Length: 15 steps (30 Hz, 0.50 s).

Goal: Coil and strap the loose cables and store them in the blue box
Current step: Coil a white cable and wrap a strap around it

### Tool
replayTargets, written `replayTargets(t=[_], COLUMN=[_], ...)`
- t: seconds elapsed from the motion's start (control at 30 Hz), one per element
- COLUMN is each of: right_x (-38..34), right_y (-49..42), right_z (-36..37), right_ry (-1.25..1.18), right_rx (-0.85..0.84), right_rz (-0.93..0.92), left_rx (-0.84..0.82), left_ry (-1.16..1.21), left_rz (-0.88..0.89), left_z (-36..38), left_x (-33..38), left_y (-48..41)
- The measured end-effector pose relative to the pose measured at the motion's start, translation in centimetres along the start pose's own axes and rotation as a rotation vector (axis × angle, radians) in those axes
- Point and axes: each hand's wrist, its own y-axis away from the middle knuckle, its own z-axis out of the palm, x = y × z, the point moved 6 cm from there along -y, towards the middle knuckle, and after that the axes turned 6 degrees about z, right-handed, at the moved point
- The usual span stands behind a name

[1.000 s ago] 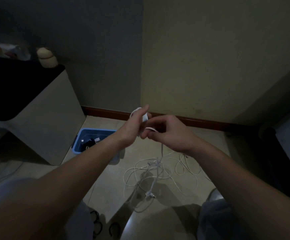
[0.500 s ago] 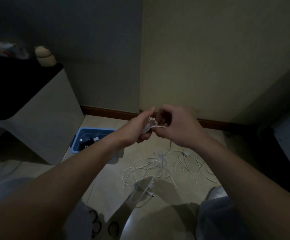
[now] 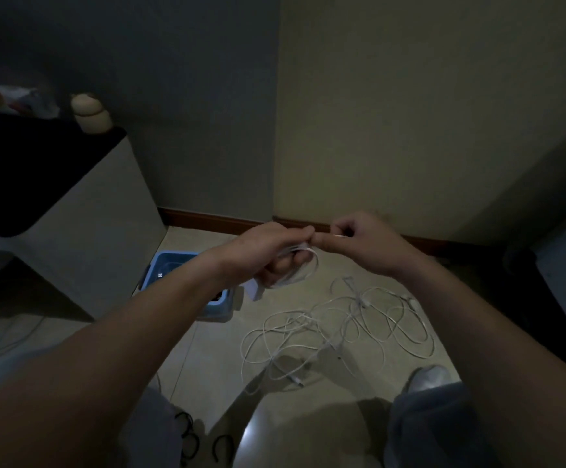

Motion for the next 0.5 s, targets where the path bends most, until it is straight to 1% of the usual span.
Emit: replayTargets(t=[0.13, 0.23, 0.3, 0.4, 0.5], right_x=[0.9, 1.5, 1.6, 1.8, 1.8], right_y=[0.1, 0.3, 0.5, 1.2, 1.5], right_z=[-0.4, 0.7, 2.1, 4.6, 6.1], right_ry=[-0.049, -0.161, -0.247, -0.342, -0.361], right_rx=[-0.009, -0.047, -0.109, -0.246, -0.293], right_rz=[0.073, 0.147, 0.208, 0.314, 0.320], left_rx=[-0.038, -0.010, 0.002, 0.039, 0.136], left_ry=[0.323, 0.570, 0.710, 0.918, 1.057], left_rz=[-0.010, 0.006, 0.045, 0.106, 0.167], left_z=[0.0, -0.6, -0.9, -1.5, -2.9], left_x=[0.2, 0.4, 0.5, 0.7, 0.6], left_y=[-0.2, -0.3, -0.3, -0.5, -0.6])
